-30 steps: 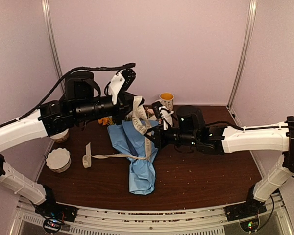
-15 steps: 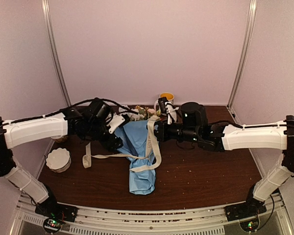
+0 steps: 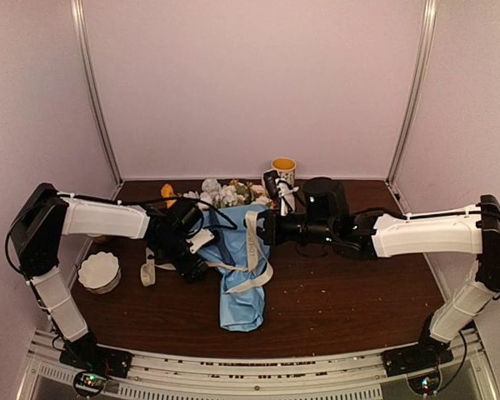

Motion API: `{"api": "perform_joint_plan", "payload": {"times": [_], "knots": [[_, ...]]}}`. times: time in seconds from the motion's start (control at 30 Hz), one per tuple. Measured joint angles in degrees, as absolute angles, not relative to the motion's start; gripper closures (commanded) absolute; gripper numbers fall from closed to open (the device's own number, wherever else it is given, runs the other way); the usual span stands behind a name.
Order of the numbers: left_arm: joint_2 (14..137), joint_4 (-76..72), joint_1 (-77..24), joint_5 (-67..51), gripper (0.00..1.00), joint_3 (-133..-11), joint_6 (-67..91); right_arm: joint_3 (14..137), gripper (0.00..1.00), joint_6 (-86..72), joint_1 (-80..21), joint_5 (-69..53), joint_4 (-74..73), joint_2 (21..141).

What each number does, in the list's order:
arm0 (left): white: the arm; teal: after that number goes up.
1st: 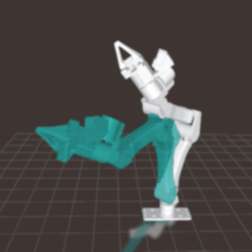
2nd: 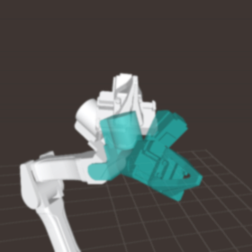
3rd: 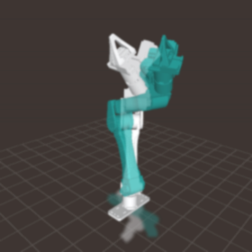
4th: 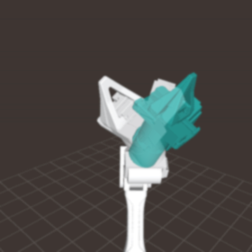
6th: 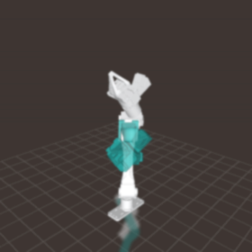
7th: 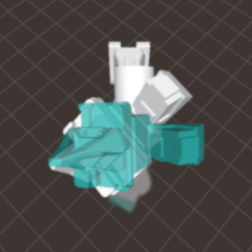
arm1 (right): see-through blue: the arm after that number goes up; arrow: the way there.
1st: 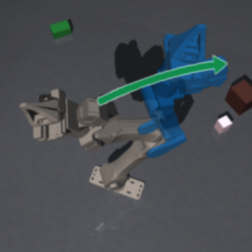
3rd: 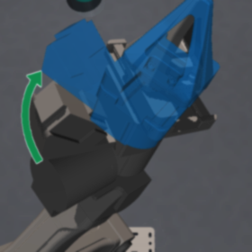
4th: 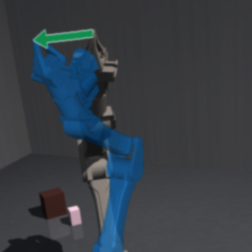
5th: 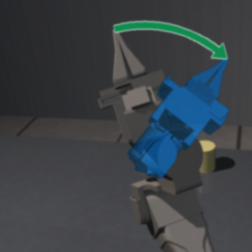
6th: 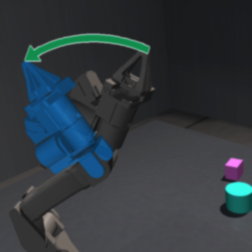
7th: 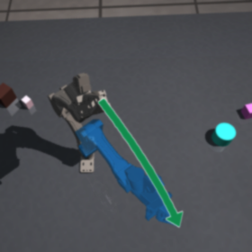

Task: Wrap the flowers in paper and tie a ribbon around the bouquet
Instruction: Tie the ribbon around the folded bouquet.

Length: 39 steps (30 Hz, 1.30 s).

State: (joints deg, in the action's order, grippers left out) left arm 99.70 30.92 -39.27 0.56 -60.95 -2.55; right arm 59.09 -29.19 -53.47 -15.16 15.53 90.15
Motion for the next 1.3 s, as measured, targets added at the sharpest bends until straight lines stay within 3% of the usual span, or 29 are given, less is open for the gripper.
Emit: {"api": "perform_joint_plan", "payload": {"times": [0.07,0.2,0.23,0.77,0.83,0.93,1.03,1.3], "knots": [[100.5,30.0,-39.3,1.7,0.36,-60.7,-2.7,59.1,1.0,-29.4,-53.5,-15.7,15.8,90.4],[100.9,28.7,-39.2,3.4,0.92,-60.7,-2.3,59.0,1.0,-30.3,-53.5,-16.7,16.3,90.5],[100.9,28.5,-39.2,3.7,1.0,-60.7,-2.0,58.9,1.0,-30.3,-53.5,-16.8,16.4,90.5],[100.8,26.6,-36.4,3.3,1.0,-60.5,7.7,63.1,1.0,-29.1,-54.9,-15.6,5.6,90.0],[101.5,26.1,-32.4,2.0,1.0,-60.5,10.7,58.3,1.0,-31.3,-58.2,-11.7,4.3,84.9],[103.8,24.4,-24.6,-1.4,1.0,-60.2,14.7,41.0,1.0,-39.8,-68.7,-5.5,4.8,71.7],[104.4,23.9,-22.5,-6.4,1.0,-60.4,16.1,28.5,1.0,-50.0,-78.0,1.2,4.3,68.4],[104.5,22.4,-22.5,-11.2,1.0,-59.6,18.7,27.8,1.0,-62.6,-84.8,7.1,3.3,71.8]]}}
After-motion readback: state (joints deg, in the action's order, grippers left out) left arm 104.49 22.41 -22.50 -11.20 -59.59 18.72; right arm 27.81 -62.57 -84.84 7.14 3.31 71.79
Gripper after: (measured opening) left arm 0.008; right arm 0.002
